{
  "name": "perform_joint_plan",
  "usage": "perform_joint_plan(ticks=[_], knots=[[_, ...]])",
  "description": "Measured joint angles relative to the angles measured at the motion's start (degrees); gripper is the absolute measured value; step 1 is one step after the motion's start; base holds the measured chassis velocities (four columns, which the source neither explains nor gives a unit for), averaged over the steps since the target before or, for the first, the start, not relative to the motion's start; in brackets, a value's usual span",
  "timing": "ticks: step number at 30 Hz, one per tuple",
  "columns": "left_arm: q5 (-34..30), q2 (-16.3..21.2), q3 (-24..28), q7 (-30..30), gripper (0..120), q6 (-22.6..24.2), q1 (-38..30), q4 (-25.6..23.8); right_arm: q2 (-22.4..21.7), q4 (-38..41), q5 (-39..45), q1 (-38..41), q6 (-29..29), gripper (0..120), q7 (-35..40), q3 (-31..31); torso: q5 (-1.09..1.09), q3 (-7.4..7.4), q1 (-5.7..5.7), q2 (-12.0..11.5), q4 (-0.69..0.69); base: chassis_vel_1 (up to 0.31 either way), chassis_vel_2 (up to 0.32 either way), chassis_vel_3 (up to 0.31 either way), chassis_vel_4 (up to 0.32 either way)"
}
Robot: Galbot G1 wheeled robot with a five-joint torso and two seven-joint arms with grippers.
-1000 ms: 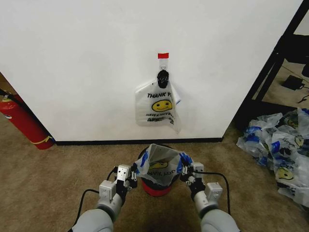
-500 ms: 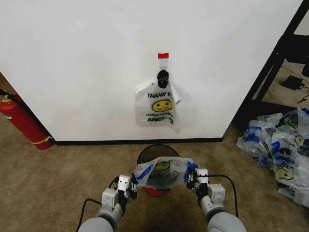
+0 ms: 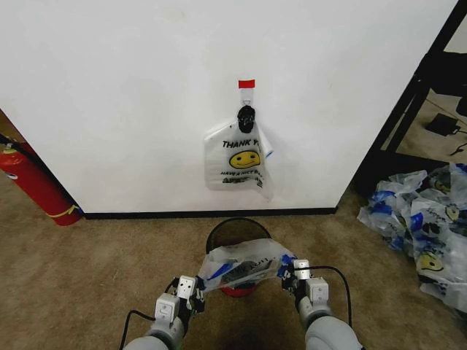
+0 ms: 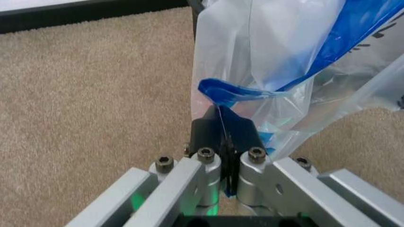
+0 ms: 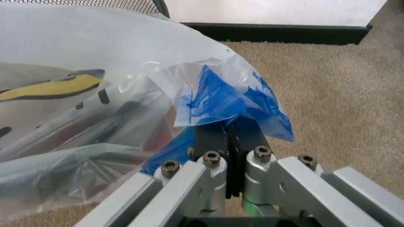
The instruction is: Pick up the garbage bag from the wall and place it over the trash bin.
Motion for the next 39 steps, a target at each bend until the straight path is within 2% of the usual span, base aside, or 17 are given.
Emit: perform_joint_plan(ticks=[9,22,39], knots=[[-1.2,-0.6,2.0,-0.5,0,1.3,-1.9,2.2,0.2,-1.0,0.8,1.3,-1.3,0,0.5,-0.6,-0.01,0.00,0.00,0.0,-0.01,0.000,0.000,0.000,0.000],[-0.9,-2.8,4.2,-0.8,0,0.6,-7.1,8.7,1.8,-6.9,0.9,6.1,-1.2,0,0.4,-0.9,-0.01,0.00,0.00,0.0,-0.01,0.000,0.000,0.000,0.000],[0.2,-3.5,5.3,0.2,0,0.2,-6.9,10.0,2.2,-10.4,0.0,7.1,-0.8,0,-1.1,-0.9,0.00,0.00,0.00,0.0,0.00,0.000,0.000,0.000,0.000]])
